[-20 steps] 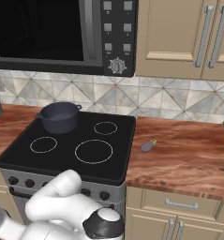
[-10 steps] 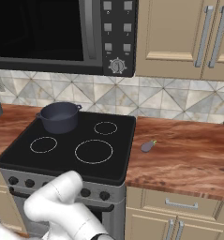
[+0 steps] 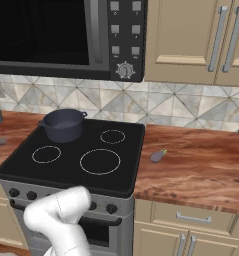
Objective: Turn on the burner for the pot on the stove. Wait thirty seconds for the pot to heat up. Then add the eggplant to the pot.
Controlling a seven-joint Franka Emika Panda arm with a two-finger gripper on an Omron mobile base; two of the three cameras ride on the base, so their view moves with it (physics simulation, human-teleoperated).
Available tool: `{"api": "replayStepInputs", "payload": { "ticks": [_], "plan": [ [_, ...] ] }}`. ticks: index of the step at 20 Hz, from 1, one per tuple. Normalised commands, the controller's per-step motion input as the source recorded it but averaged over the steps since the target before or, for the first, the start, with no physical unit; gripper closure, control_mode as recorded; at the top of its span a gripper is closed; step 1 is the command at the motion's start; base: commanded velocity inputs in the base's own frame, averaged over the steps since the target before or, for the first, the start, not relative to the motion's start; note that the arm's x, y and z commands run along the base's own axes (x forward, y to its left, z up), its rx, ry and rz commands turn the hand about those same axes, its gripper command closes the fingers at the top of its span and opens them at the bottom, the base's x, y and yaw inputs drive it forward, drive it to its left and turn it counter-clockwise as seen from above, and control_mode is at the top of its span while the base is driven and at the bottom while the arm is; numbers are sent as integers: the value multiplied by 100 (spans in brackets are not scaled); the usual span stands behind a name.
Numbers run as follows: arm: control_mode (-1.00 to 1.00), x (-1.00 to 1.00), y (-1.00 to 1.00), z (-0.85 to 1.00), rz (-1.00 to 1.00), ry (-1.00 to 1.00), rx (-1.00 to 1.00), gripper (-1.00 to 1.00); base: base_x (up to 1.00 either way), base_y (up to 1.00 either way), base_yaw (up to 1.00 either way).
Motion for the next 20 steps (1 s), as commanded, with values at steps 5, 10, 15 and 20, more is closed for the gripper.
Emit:
{"api": "replayStepInputs", "payload": {
  "ticks": [5,10,15,20],
  "plan": [
    [-100,-25,-35,48,-25,67,10,-100,0,0,0],
    [-100,-18,-12,3,-6,10,1,-100,0,0,0],
    [-100,0,-13,0,2,0,0,-100,0,0,0],
    [-100,1,-70,0,18,0,1,-100,0,0,0]
  ]
}}
